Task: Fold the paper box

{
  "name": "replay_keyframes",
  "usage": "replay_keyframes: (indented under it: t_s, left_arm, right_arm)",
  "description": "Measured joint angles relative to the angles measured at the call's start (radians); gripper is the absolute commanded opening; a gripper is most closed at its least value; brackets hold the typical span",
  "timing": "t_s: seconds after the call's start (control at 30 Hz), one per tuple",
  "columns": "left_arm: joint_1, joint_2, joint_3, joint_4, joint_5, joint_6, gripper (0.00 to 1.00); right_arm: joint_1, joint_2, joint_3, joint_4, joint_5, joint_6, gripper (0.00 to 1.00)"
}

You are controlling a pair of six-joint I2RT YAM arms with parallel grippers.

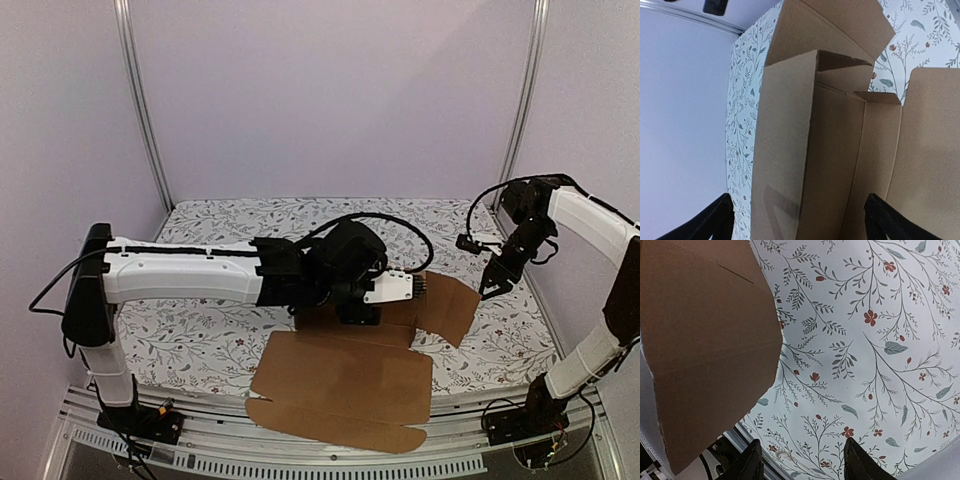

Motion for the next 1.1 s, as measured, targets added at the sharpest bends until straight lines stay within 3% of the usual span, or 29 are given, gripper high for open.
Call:
replay_keyframes:
  t_s: [0.17, 0.37, 0.7, 0.93, 1.1]
  left_arm:
    - [0.035, 0.035, 0.056, 0.001, 0.049, 0.026, 0.86]
    - [0.077, 0.062, 0.065, 0.006, 0.061, -0.005, 0.77]
    - [0.122, -0.031, -0.165, 0.180, -0.008, -0.167, 0.65]
    - [0.134, -0.073, -0.251, 0.261, -0.066, -0.261, 0.64]
    - [0.138, -0.098, -0.297, 0.301, -0.101, -0.297, 0.64]
  right_arm:
    - [0.022, 0.007, -0.088, 0.031, 0.013, -0.029, 0.59]
    - [0.195, 0.007, -0.139, 0.072, -0.040, -0.041, 0.58]
    - [0.293, 0.176, 0.019, 0.186, -0.196, 0.039, 0.60]
    - [0.420, 0.277, 0.080, 0.222, -0.266, 0.068, 0.64]
    - [0.439, 0.280, 0.083, 0.244, -0.312, 0.090, 0.67]
